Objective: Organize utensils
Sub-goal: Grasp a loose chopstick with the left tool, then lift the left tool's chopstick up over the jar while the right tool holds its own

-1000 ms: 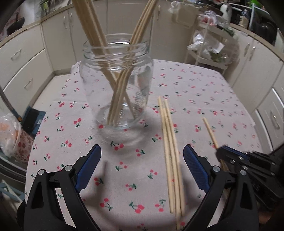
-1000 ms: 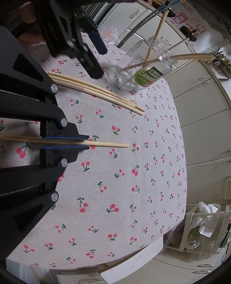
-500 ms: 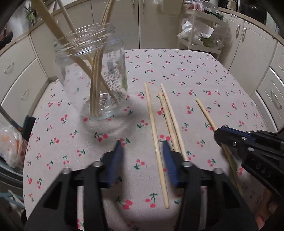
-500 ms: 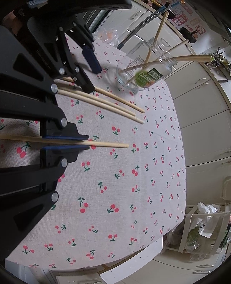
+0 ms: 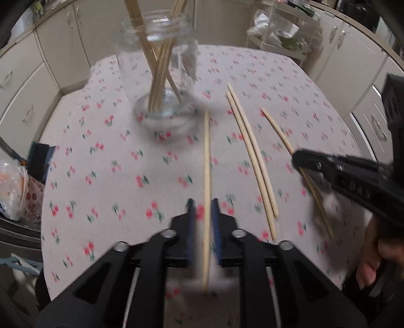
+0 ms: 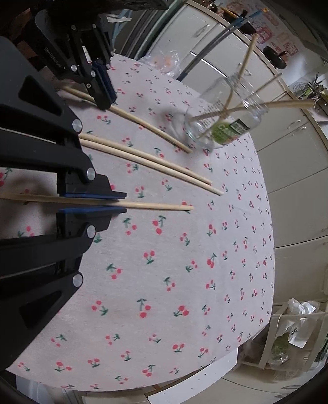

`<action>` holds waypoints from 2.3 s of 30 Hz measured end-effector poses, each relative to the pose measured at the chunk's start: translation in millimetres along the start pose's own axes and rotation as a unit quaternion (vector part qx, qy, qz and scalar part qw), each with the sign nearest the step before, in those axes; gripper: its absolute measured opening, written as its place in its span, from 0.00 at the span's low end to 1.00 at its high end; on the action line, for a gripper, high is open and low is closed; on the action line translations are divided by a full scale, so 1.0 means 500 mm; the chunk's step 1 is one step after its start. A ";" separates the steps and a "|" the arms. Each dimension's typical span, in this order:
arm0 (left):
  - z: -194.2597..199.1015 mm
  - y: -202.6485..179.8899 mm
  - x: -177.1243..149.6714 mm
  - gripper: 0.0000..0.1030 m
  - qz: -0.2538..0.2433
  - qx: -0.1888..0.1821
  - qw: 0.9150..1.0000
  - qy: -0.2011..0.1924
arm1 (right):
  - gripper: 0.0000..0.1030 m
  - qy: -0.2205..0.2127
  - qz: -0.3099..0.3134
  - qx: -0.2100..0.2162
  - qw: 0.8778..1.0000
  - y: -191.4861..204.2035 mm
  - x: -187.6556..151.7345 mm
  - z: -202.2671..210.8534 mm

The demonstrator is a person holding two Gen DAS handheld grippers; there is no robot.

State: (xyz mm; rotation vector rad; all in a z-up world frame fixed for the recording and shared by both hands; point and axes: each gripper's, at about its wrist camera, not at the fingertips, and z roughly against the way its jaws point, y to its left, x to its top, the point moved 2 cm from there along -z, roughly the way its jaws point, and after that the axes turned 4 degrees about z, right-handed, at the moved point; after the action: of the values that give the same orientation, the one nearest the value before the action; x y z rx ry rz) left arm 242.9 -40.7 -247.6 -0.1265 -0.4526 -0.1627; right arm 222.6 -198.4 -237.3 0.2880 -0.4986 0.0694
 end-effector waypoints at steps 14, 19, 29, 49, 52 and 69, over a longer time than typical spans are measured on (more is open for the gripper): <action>-0.073 -0.030 0.122 0.12 -0.016 0.027 0.999 -0.023 | 0.06 -0.001 0.046 -0.030 0.998 0.004 0.049 -0.038; -0.066 -0.028 0.116 0.05 -0.011 -0.014 1.000 -0.015 | 0.06 -0.003 -0.010 0.017 1.000 -0.028 0.045 -0.035; 0.226 0.053 0.089 0.05 0.037 -0.111 0.961 -0.251 | 0.06 -0.138 -0.087 0.123 0.979 -0.042 0.064 0.081; 0.319 0.218 0.315 0.05 0.217 -0.070 0.845 -0.484 | 0.06 -0.419 -0.046 0.109 0.900 0.089 0.198 0.361; 0.286 0.229 0.337 0.05 0.230 -0.067 0.842 -0.483 | 0.06 -0.408 -0.049 0.108 0.905 0.084 0.204 0.334; 0.184 0.214 0.330 0.05 0.228 -0.049 0.848 -0.475 | 0.06 -0.393 -0.057 0.107 0.912 0.078 0.215 0.270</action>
State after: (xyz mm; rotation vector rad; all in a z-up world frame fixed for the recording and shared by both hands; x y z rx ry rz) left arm 370.0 57.3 -101.5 -0.4187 -1.3914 0.3783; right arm 249.3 -200.5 -62.2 0.5639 -1.2796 -0.1143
